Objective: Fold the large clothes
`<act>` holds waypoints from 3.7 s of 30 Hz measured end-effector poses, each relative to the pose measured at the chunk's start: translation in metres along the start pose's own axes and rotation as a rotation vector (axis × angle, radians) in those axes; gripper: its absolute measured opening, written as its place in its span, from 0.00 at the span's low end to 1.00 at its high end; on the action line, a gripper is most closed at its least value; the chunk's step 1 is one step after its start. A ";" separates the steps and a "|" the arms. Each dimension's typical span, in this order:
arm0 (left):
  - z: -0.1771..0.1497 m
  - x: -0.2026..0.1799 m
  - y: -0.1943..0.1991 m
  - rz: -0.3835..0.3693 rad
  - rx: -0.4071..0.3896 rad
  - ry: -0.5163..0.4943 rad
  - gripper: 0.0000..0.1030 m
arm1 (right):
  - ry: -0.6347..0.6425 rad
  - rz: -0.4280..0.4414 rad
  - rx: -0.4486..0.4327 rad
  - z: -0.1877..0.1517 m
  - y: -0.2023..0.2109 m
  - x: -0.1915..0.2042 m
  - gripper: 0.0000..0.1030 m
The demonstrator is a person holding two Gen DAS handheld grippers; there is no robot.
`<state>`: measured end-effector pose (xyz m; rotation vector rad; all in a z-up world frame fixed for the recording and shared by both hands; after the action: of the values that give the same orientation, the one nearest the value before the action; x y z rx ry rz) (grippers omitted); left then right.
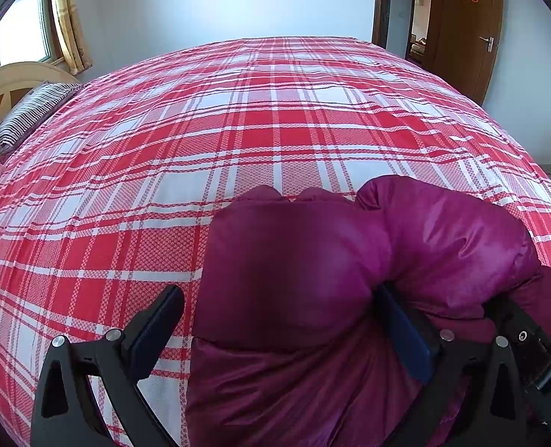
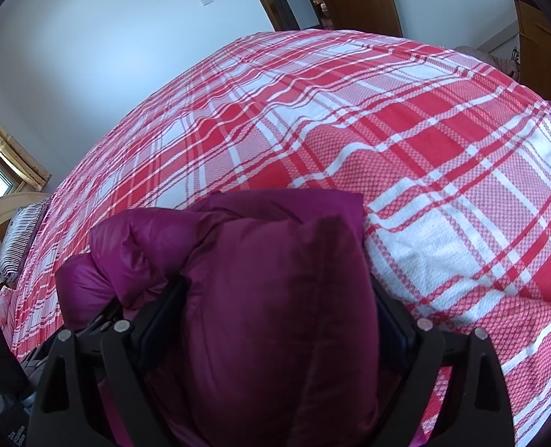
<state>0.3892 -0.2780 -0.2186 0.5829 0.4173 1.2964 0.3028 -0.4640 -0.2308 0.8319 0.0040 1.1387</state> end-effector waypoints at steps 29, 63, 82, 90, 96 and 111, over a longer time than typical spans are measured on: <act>-0.053 0.030 0.114 -0.549 -0.079 0.158 0.47 | -0.120 0.442 0.163 -0.015 0.048 -0.032 0.33; -0.099 0.369 0.179 0.014 -0.230 0.324 0.38 | 0.138 0.865 0.545 -0.173 0.011 0.357 0.23; -0.118 0.376 0.176 0.095 -0.199 0.357 0.78 | 0.133 0.803 0.583 -0.176 -0.001 0.349 0.37; -0.084 0.373 0.231 0.233 -0.304 0.235 0.78 | 0.211 0.701 0.446 -0.150 0.027 0.344 0.61; -0.055 0.362 0.282 0.232 -0.431 0.183 0.80 | 0.329 0.635 0.182 -0.111 0.102 0.333 0.77; -0.034 0.353 0.327 0.205 -0.537 0.178 0.84 | 0.446 0.649 -0.131 -0.087 0.232 0.325 0.92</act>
<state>0.1982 0.1234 -0.0326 0.0576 0.1407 1.5867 0.2301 -0.1171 -0.0273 0.4492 0.0300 1.8997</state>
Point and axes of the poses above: each gripper's, at about its wrist camera, not at the fingertips, and y roughly against the way its jaws point, x to its left, z to its top, the point moved 5 cm from there along -y, roughly the way its jaws point, and after that the axes turned 14 degrees about -x, right-handed, at the moved point
